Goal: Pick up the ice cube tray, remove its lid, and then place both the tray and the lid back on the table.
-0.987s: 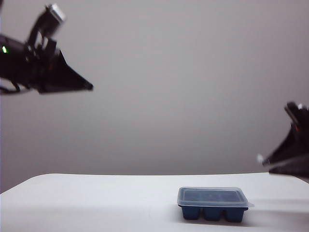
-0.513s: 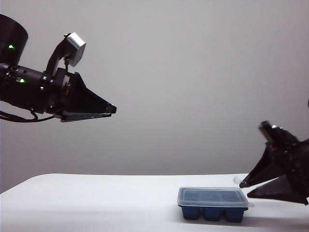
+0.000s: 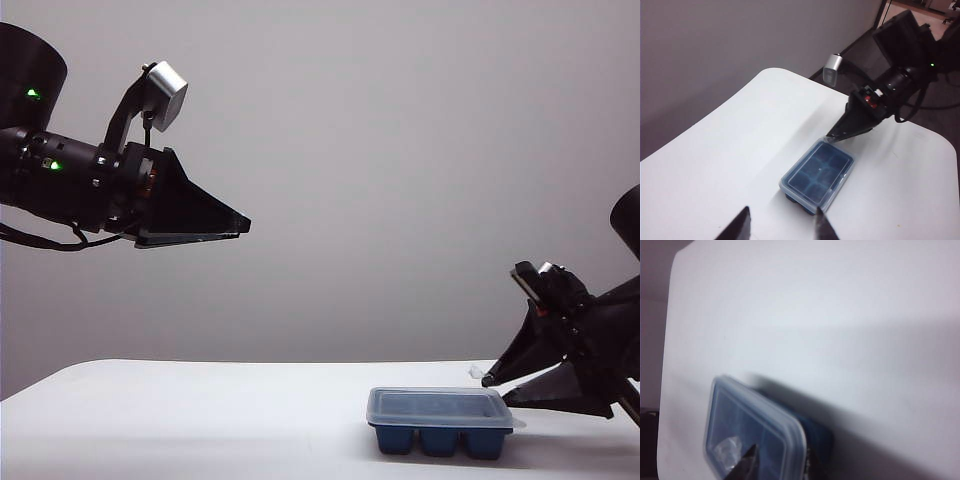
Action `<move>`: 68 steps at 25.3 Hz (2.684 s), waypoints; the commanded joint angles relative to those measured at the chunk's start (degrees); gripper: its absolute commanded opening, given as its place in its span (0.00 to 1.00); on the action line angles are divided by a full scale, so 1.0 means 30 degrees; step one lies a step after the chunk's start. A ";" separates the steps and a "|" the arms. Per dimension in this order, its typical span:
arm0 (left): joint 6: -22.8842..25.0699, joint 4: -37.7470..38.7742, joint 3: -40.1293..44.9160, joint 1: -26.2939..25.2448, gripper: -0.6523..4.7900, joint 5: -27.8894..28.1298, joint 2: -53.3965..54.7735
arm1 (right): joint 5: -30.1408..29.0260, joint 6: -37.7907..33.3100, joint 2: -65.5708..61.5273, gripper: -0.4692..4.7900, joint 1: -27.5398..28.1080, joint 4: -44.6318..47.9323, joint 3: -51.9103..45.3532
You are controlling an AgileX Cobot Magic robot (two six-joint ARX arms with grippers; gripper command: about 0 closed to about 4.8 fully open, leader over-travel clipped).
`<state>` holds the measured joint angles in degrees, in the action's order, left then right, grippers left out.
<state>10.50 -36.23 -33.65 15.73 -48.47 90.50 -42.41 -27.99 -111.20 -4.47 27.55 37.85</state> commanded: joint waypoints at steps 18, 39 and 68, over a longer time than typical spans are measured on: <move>-0.0306 -0.0073 -0.0036 0.0015 0.42 -0.0146 -0.0058 | -0.1260 0.0838 -0.1209 0.39 -0.0036 -0.3133 0.0816; -0.0787 0.0321 -0.0036 0.0022 0.42 -0.0138 -0.0058 | -0.1457 0.1858 -0.0896 0.27 0.0634 -0.4466 0.0823; 0.0117 -0.6113 -0.0051 0.0029 1.00 -0.2645 -0.0087 | -0.9544 -0.6688 0.4554 0.07 -0.1763 -0.3679 0.5974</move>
<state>9.78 -53.45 -33.65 15.75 -55.99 90.48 -70.24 -47.48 -97.76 -8.73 15.94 55.57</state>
